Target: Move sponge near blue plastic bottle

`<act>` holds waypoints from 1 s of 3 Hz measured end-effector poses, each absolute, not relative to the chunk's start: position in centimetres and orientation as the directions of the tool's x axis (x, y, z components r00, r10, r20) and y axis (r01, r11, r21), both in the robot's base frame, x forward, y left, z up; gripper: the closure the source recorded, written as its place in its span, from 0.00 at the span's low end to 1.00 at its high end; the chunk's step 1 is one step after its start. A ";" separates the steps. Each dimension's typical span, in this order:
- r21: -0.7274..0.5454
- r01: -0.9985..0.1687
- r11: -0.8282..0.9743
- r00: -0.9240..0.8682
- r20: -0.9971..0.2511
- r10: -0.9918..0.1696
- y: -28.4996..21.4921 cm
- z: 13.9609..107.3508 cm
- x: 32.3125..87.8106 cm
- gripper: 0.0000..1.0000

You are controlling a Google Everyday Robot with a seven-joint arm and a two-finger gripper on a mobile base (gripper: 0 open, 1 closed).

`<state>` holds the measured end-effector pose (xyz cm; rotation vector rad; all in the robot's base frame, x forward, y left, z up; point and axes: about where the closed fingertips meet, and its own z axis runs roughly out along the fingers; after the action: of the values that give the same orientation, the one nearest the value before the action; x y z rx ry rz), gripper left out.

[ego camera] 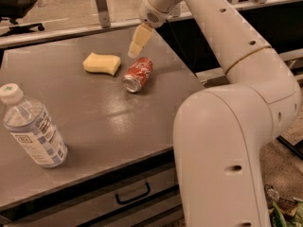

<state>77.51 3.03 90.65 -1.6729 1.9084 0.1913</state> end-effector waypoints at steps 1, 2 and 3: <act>-0.239 -0.950 0.201 -0.049 -0.523 -0.851 4.9 90.2 77.8 0.00; -0.210 -0.957 0.199 -0.060 -0.530 -0.846 7.4 89.9 77.4 0.00; -0.184 -0.964 0.194 -0.070 -0.528 -0.847 9.0 89.4 76.7 0.00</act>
Offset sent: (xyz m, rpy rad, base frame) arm -0.0073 0.0695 -0.0009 0.0362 0.0836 0.0078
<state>76.67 8.95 89.37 -1.6847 1.9480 0.2902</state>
